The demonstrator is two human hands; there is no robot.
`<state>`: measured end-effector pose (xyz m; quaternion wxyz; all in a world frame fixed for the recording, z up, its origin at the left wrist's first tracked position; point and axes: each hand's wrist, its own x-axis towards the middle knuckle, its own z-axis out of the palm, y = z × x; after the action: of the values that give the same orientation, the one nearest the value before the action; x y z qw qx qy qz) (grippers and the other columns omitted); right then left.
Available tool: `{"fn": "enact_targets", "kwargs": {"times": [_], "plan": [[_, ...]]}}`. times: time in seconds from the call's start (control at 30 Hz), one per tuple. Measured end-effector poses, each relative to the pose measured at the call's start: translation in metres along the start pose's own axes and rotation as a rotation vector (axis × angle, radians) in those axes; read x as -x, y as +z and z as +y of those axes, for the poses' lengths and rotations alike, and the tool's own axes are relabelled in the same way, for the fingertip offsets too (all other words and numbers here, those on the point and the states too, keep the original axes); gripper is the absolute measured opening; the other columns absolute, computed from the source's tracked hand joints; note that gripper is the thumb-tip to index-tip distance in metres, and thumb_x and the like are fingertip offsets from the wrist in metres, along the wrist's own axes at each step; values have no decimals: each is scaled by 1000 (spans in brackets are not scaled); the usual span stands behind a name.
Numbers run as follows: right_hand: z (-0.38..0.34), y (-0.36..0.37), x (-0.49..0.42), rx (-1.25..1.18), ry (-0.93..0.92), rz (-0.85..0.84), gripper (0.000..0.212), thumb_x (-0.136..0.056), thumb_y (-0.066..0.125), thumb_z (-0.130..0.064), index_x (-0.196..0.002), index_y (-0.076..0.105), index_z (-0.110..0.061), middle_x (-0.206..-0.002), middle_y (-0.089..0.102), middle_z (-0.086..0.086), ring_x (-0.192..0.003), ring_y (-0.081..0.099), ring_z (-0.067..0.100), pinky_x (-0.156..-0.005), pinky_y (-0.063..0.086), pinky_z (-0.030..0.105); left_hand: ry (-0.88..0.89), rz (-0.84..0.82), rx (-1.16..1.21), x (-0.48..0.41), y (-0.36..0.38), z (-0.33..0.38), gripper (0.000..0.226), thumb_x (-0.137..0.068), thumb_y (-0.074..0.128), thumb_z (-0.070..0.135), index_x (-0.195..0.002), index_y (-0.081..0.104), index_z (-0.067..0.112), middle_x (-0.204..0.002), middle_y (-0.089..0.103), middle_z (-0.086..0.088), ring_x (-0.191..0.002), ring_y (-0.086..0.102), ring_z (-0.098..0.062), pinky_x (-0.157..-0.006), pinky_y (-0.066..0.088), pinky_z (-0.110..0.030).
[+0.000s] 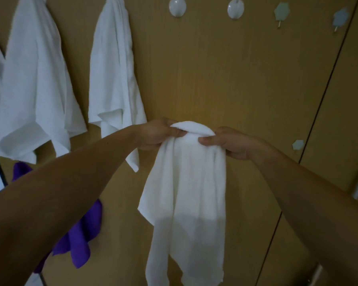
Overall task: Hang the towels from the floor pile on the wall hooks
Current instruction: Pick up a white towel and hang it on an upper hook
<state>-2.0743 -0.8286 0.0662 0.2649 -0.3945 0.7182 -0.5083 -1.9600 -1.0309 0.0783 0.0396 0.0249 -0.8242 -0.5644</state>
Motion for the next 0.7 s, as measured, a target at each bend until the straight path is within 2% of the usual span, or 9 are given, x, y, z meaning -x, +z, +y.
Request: {"fn": "enact_targets", "kwargs": {"times": [0.07, 0.17, 0.3, 0.37, 0.43, 0.5, 0.53, 0.6, 0.7], "plan": [[-9, -5, -9, -43, -23, 31, 43, -84, 66, -21, -121, 60, -1, -122, 65, 16, -110, 64, 27, -98, 50, 40, -23, -60, -9, -3, -13, 6, 44, -88, 66, 25, -125, 57, 2, -121, 65, -15, -111, 63, -31, -98, 49, -46], [-21, -12, -21, -105, -25, 35, 50, -84, 62, -18, -125, 55, 10, -127, 58, 26, -110, 59, 32, -96, 49, 41, -19, -37, -5, -6, -29, 16, 44, -84, 69, 33, -113, 61, 2, -111, 69, -12, -103, 66, -28, -94, 52, -44], [-37, -13, -36, -216, -51, 76, 34, -92, 54, -18, -118, 60, 4, -106, 69, 15, -89, 69, 23, -79, 57, 31, 1, -23, 10, -19, -50, 26, 35, -88, 62, 36, -111, 65, 9, -106, 71, -10, -95, 68, -23, -88, 53, -38], [-45, -13, -44, -216, -65, 89, 30, -92, 54, -22, -108, 66, -1, -97, 72, 12, -83, 70, 21, -75, 58, 29, 16, -31, -74, -29, -61, 28, 41, -85, 66, 38, -112, 65, 7, -109, 70, -12, -99, 67, -26, -91, 52, -41], [-51, -17, -52, -222, -79, 86, 25, -88, 54, -25, -87, 73, -10, -82, 72, 6, -73, 69, 18, -69, 56, 28, 45, -16, -114, -36, -71, 32, 31, -87, 65, 36, -102, 66, 9, -103, 72, -7, -96, 68, -23, -87, 54, -38], [-55, -23, -60, -253, -98, 105, 36, -90, 50, -25, -61, 70, -16, -63, 66, 0, -58, 63, 12, -63, 48, 28, 88, 13, -108, -44, -82, 37, 22, -91, 61, 31, -98, 66, 10, -99, 73, -3, -94, 68, -18, -82, 54, -31], [-58, -27, -63, -238, -92, 120, 40, -93, 48, -25, -60, 69, -16, -62, 65, 0, -57, 62, 12, -63, 46, 28, 106, 24, -98, -48, -87, 41, 20, -93, 60, 28, -98, 65, 10, -100, 73, -2, -93, 68, -16, -81, 53, -28], [-71, -31, -68, -136, -70, 133, 33, -97, 46, -30, -86, 73, -13, -82, 73, 2, -72, 69, 13, -70, 51, 28, 139, 49, -68, -52, -91, 52, 14, -95, 57, 25, -94, 64, 13, -89, 74, 3, -82, 69, -11, -74, 53, -25], [-97, -42, -72, -58, -97, 158, 37, -96, 49, -31, -118, 63, -5, -111, 70, 9, -93, 68, 19, -80, 54, 31, 209, 161, -5, -58, -95, 76, 13, -92, 59, 23, -85, 62, 13, -77, 71, 0, -75, 67, -16, -70, 53, -30]]}}
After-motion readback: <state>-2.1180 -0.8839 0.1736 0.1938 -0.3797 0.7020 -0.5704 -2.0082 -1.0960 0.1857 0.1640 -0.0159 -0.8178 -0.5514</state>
